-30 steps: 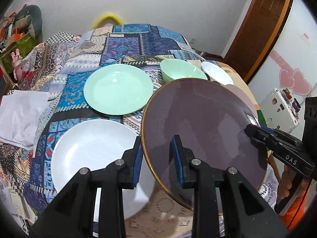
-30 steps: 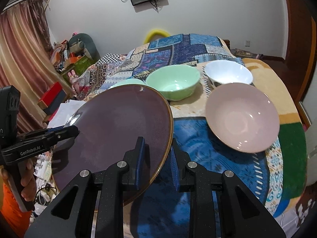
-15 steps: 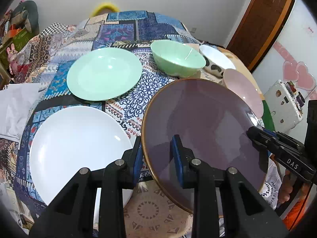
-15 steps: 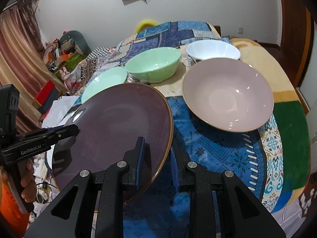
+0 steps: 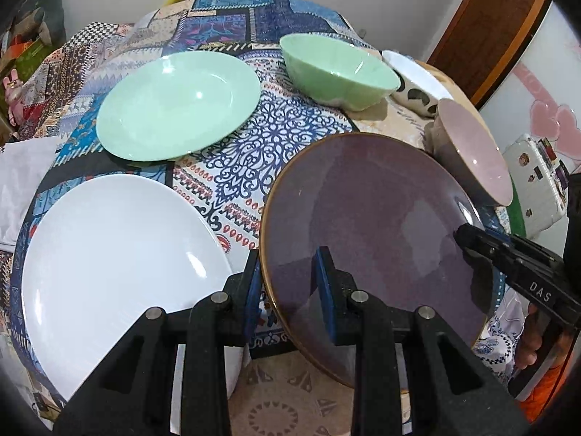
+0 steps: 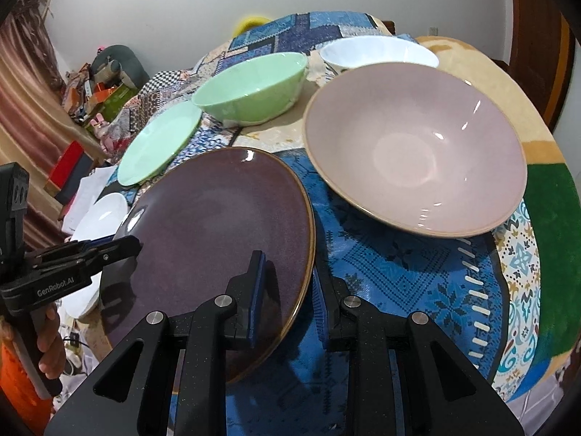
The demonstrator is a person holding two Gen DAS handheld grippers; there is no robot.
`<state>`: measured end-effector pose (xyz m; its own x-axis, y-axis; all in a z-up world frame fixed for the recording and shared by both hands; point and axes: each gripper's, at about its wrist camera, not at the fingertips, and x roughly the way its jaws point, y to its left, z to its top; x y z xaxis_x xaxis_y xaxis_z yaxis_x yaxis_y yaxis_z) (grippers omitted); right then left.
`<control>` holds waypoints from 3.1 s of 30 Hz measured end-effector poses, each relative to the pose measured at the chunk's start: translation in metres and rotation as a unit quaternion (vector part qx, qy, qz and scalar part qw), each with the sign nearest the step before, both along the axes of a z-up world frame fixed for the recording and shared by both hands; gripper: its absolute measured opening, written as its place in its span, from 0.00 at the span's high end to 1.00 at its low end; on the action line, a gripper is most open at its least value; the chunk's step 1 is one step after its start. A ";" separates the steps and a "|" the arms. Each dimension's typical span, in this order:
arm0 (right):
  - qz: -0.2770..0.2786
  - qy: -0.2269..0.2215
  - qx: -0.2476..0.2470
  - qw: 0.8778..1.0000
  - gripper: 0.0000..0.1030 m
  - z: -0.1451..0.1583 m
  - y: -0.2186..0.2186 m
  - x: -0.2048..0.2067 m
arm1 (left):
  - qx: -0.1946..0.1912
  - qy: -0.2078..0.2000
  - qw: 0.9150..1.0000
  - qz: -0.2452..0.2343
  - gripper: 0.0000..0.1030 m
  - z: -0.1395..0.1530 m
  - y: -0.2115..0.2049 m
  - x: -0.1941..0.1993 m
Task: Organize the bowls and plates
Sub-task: 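Lower the dark brown plate onto the bed and open the left tool, then grasp the white plate rim with the left tool and lift it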
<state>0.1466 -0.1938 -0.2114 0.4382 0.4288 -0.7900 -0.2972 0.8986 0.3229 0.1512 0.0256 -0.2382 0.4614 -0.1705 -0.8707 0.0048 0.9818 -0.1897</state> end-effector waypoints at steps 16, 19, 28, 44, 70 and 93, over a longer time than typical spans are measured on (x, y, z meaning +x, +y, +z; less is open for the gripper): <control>-0.002 0.001 -0.011 1.000 0.72 0.007 -0.006 -0.002 | 0.019 -0.025 0.999 -0.011 0.68 0.013 -0.005 -0.008; -0.008 -0.010 -0.004 1.000 0.70 0.017 -0.009 -0.007 | 0.015 -0.037 0.999 -0.007 0.61 0.023 -0.003 -0.014; 0.009 -0.056 0.006 0.998 0.51 0.053 0.008 -0.024 | 0.027 -0.098 0.994 0.025 0.20 0.066 0.014 -0.043; 0.077 -0.091 -0.003 0.993 0.32 0.069 0.083 -0.033 | 0.065 -0.121 0.986 0.090 0.10 0.083 0.095 -0.094; 0.150 -0.023 -0.043 0.988 0.66 0.011 0.189 -0.012 | 0.016 -0.049 0.987 0.152 0.38 0.007 0.201 -0.109; 0.164 0.016 -0.061 0.984 0.75 -0.006 0.218 -0.012 | -0.014 -0.020 0.991 0.128 0.78 -0.014 0.212 -0.099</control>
